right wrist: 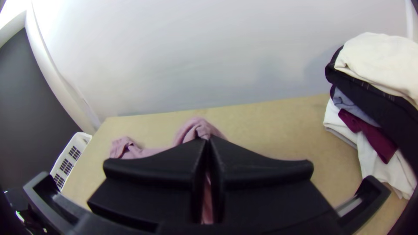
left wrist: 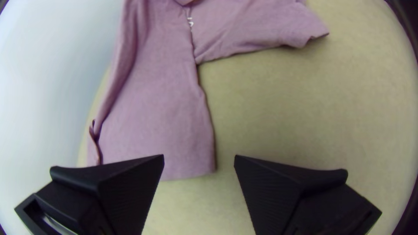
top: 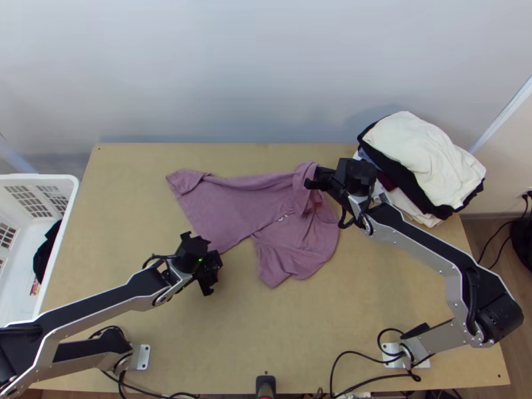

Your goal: Fold the t-shirt

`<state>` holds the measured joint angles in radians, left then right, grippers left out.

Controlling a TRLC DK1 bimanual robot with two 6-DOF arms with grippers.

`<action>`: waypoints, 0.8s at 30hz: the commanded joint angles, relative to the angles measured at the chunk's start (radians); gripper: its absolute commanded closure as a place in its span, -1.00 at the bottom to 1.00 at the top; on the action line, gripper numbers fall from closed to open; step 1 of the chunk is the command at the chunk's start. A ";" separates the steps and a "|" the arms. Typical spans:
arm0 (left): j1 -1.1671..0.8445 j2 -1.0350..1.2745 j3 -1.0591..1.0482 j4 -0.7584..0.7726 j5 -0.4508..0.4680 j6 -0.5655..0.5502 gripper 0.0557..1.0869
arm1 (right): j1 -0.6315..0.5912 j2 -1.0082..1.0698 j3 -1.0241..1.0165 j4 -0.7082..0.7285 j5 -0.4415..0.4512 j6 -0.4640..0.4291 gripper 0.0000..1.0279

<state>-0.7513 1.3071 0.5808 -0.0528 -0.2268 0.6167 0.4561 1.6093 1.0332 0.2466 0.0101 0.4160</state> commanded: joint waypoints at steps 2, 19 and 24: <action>0.007 0.050 -0.027 0.045 -0.009 0.035 -0.55 | -0.007 0.004 -0.015 0.020 0.001 0.026 0.94; 0.012 0.164 -0.068 0.183 -0.034 0.114 -0.16 | -0.010 -0.005 -0.030 0.020 -0.001 0.026 0.94; 0.013 0.185 -0.113 0.268 -0.034 0.140 0.61 | -0.014 -0.008 -0.033 0.020 -0.001 0.026 0.94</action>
<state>-0.7452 1.4506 0.5331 0.2115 -0.2516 0.7128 0.4538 1.6093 1.0214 0.2474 0.0101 0.4191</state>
